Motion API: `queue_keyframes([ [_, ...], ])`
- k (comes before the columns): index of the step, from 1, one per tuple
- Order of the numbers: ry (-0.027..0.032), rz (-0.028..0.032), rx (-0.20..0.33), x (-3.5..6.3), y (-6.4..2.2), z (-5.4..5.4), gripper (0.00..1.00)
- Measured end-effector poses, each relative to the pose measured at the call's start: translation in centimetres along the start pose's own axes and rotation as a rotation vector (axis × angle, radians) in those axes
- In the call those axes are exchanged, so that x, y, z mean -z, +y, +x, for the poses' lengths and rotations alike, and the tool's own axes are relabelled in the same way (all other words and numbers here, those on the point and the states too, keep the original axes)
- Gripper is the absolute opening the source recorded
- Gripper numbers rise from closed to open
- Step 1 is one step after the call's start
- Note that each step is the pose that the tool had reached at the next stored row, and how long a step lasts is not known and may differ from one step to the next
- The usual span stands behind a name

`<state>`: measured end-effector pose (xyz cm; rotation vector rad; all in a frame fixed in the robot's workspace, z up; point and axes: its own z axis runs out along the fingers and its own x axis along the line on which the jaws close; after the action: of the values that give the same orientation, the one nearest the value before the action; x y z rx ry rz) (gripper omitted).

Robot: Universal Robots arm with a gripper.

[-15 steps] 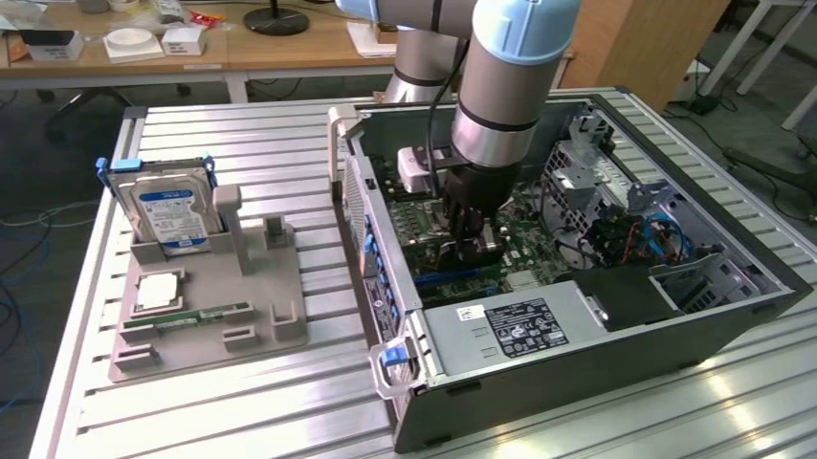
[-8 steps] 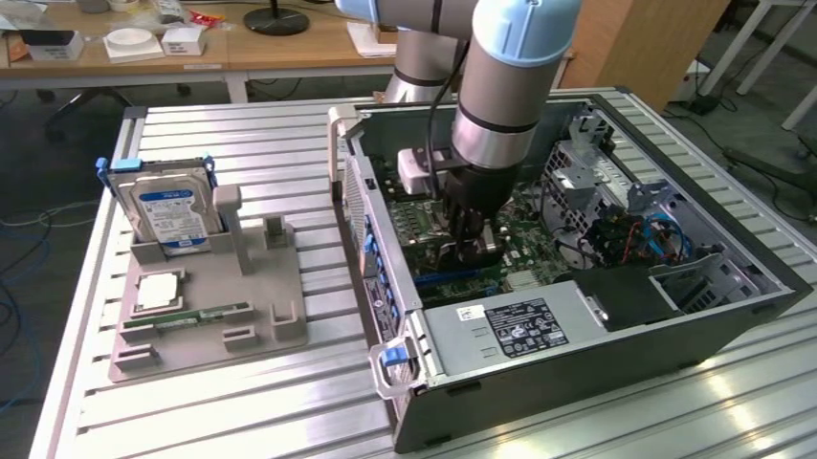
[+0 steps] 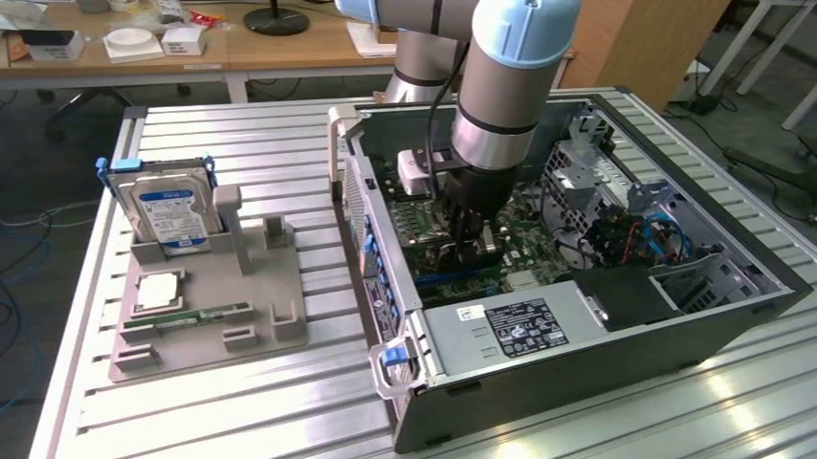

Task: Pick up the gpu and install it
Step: 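Insert the gpu into the slot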

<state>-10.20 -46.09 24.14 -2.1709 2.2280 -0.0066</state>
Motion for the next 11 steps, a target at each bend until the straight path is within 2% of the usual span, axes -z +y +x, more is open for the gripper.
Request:
queue_keyframes([
  [11,-0.0015,0.0,0.0,-0.03,0.1,0.0,0.27],
])
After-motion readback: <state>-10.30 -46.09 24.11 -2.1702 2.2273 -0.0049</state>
